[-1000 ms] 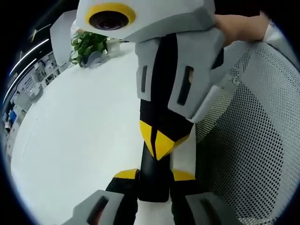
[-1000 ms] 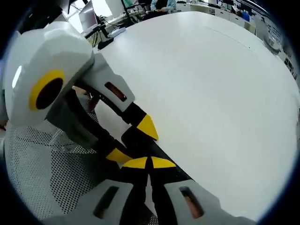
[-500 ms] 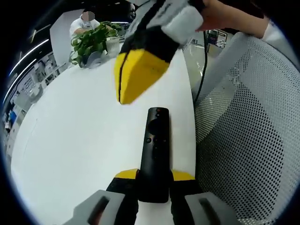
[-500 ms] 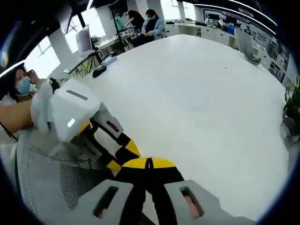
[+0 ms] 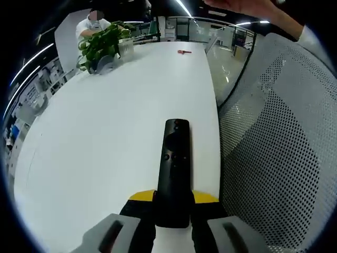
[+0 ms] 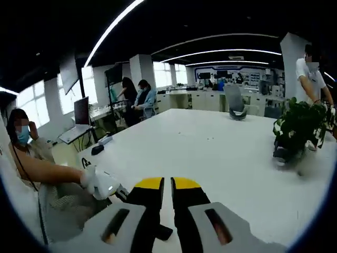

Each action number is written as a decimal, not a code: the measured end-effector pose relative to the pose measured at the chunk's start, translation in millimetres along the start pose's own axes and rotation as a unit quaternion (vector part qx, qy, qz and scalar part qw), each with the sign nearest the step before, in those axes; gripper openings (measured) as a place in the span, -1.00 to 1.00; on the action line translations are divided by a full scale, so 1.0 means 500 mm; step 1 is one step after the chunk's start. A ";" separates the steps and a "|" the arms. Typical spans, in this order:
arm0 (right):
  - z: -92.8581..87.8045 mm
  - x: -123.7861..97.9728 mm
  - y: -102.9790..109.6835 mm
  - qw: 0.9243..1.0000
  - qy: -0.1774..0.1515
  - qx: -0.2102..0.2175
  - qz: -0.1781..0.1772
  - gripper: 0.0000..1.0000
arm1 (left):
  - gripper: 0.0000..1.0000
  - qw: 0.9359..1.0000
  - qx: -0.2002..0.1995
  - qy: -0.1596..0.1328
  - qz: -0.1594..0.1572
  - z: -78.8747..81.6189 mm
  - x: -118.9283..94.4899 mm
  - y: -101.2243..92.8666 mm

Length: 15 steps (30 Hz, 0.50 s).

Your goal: Press the specified remote control buttons in sequence, fully releasing each button before pressing the next.

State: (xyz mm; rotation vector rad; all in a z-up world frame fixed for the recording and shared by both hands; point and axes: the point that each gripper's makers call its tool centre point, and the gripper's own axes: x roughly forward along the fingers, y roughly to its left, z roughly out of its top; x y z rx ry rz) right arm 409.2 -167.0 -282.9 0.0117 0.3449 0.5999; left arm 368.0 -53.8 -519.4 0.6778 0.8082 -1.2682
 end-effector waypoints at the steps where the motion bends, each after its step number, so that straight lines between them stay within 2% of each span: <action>1: 0.005 -0.010 -0.005 1.000 -0.008 -0.005 -0.008 -0.65 | -0.52 1.000 -0.003 0.001 0.001 0.000 -0.001 0.000; 5: 0.017 -0.048 -0.030 0.997 -0.047 -0.013 -0.058 -0.22 | -0.52 1.000 -0.007 0.008 0.005 -0.001 -0.001 0.000; 8: 0.028 -0.061 -0.050 0.990 -0.093 -0.014 -0.104 0.35 | -0.53 1.000 -0.008 0.009 0.005 -0.001 -0.002 0.000; 9: 0.026 -0.062 -0.054 0.988 -0.104 -0.015 -0.114 0.44 | -0.53 1.000 -0.009 0.009 0.004 -0.001 -0.002 0.000; 12: 0.010 -0.066 -0.072 0.983 -0.099 -0.022 -0.150 0.55 | -0.54 1.000 -0.007 0.011 0.005 0.000 -0.004 -0.002; 15: -0.003 -0.065 -0.082 0.982 -0.094 -0.024 -0.165 0.61 | -0.54 1.000 -0.009 0.011 0.006 -0.001 -0.004 -0.002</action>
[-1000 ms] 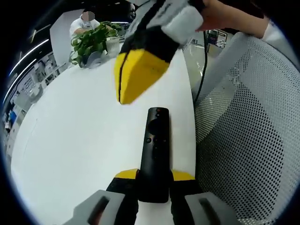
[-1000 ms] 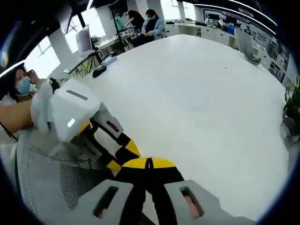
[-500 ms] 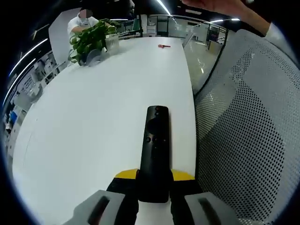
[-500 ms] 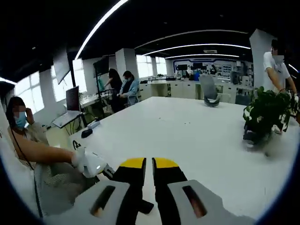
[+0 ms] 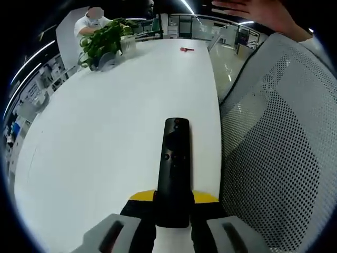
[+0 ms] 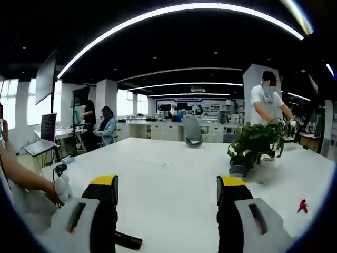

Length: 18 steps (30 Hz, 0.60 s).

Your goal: Press the specified remote control buttons in sequence, fully releasing each button before pressing the next.

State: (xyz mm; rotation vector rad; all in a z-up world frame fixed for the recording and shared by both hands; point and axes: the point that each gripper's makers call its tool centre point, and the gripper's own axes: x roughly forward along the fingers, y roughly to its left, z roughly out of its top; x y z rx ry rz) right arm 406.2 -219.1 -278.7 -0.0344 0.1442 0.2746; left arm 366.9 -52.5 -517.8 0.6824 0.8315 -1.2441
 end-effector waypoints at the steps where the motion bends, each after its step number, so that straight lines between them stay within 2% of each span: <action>1: -0.004 0.000 -0.002 1.000 0.000 0.005 -0.003 0.63 | -0.55 1.000 -0.001 0.000 0.000 0.000 0.000 0.000; 5: -0.002 0.000 -0.018 1.000 -0.007 0.009 -0.022 0.70 | -0.55 1.000 -0.002 0.003 0.000 0.000 -0.001 0.000; 8: -0.017 0.007 -0.018 1.000 0.010 0.013 -0.015 0.68 | -0.56 1.000 -0.003 0.012 -0.003 -0.002 -0.003 0.001; 15: -0.032 0.007 -0.020 0.999 0.026 0.013 -0.014 0.75 | -0.57 1.000 0.017 0.025 -0.007 0.002 -0.010 0.015; 18: -0.035 0.010 -0.022 0.999 0.028 0.014 -0.015 0.82 | -0.56 0.999 0.039 0.028 -0.001 0.006 -0.021 0.030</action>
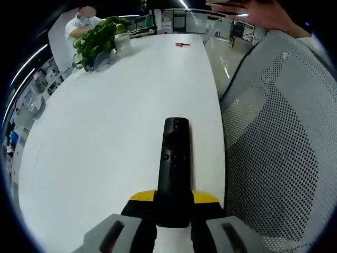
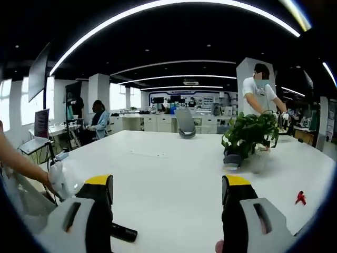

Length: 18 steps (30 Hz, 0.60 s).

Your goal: Press the specified remote control buttons in sequence, fully releasing each button before pressing the next.

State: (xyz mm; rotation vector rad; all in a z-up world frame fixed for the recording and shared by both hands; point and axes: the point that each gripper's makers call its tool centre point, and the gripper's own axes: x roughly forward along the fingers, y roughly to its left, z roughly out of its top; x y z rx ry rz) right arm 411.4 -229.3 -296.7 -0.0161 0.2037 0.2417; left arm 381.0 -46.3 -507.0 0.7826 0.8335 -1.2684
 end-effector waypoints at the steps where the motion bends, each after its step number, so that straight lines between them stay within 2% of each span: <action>1: -0.002 -0.001 -0.002 1.000 0.001 0.001 -0.002 0.84 | -0.56 1.000 0.001 0.000 0.002 0.001 -0.003 0.006; 5: 0.000 -0.004 -0.012 1.000 -0.006 0.006 -0.011 0.88 | -0.57 1.000 0.004 0.000 0.010 0.003 -0.012 0.038; 18: -0.020 0.001 -0.022 1.000 0.018 0.008 -0.021 0.85 | -0.57 0.999 0.031 0.008 0.032 0.021 -0.023 0.153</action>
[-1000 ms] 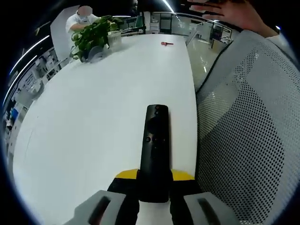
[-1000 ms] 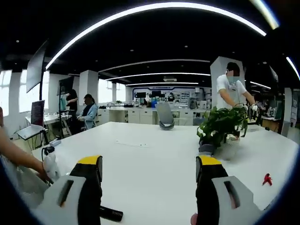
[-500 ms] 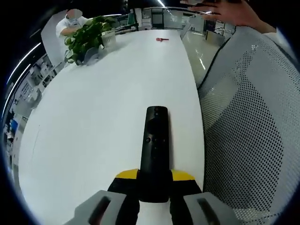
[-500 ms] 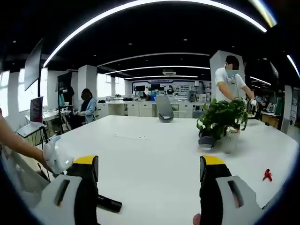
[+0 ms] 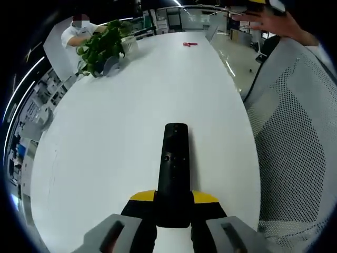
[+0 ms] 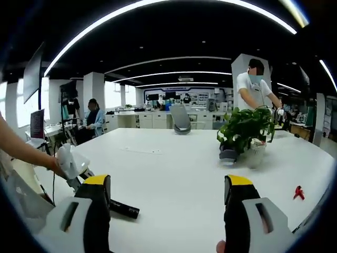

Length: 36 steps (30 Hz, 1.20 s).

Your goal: Press the specified remote control buttons in sequence, fully releasing each button before pressing the next.

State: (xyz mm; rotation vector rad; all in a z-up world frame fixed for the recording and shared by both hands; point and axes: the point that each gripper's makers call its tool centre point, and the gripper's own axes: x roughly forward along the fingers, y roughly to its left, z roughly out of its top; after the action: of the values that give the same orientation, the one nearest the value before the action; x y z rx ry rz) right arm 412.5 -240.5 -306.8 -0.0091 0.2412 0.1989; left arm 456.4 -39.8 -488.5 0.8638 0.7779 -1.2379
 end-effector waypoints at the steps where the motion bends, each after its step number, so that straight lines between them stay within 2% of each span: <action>1: -0.001 0.000 0.000 1.000 0.001 0.000 0.000 0.84 | -0.57 1.000 0.003 0.001 0.002 0.000 0.000 0.009; 8: -0.011 0.005 0.001 1.000 0.017 0.000 0.002 0.81 | -0.57 0.999 0.002 0.018 0.027 -0.009 -0.001 0.101; 15: -0.021 0.008 -0.001 1.000 0.030 0.003 0.003 0.78 | -0.57 0.999 0.007 0.034 0.038 -0.023 0.002 0.179; 24: -0.026 0.007 -0.006 0.999 0.034 0.009 -0.001 0.77 | -0.56 0.998 0.012 0.044 0.042 -0.026 0.016 0.255; 29: -0.031 0.009 -0.007 0.999 0.041 0.008 -0.003 0.76 | -0.56 0.997 0.036 0.057 0.042 -0.024 0.027 0.289; 36: -0.038 0.011 -0.008 0.999 0.050 0.006 -0.003 0.74 | -0.56 0.996 0.030 0.061 0.050 -0.021 0.031 0.345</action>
State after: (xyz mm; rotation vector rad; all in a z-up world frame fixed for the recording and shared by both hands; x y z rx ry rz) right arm 413.9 -243.8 -326.5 -0.0086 0.3426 0.1922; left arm 628.7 -18.6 -484.7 1.0227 0.7886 -1.1320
